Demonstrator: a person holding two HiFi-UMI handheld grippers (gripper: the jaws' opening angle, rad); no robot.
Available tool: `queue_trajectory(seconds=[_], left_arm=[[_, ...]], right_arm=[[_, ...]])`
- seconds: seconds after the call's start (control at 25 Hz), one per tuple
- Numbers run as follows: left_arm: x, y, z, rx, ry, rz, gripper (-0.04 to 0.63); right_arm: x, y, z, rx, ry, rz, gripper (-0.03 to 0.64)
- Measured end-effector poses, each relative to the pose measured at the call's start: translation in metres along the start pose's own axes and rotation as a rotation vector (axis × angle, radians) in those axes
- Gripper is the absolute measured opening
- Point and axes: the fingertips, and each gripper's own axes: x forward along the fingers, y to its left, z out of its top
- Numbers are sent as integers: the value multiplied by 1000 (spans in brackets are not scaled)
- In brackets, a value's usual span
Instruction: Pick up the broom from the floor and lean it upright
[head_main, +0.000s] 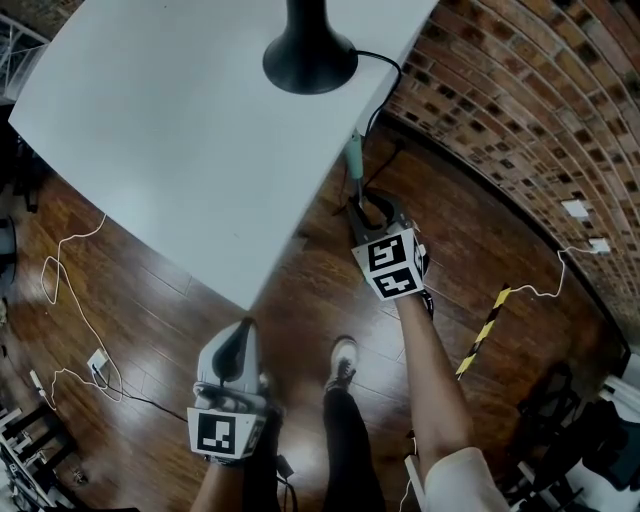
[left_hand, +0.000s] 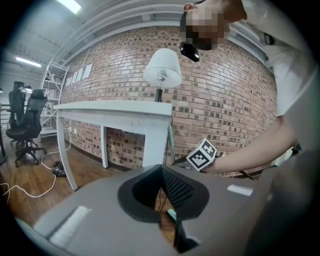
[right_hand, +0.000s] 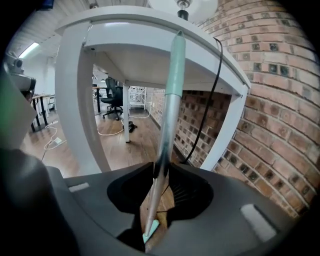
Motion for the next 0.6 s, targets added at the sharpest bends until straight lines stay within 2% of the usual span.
queue_trajectory(seconds=[0.12,0.24,0.6], left_arm=[[0,3,1,0,-2,4,0],[0,4,0,-2,-4,4,0],[0,2,-4,-7,-1,6,0]], right_arm=[[0,1,5,-49,-12,-6,131],[0,2,7,-51,-17,1,163],[1,-6,1,-38,-14,-1,169]])
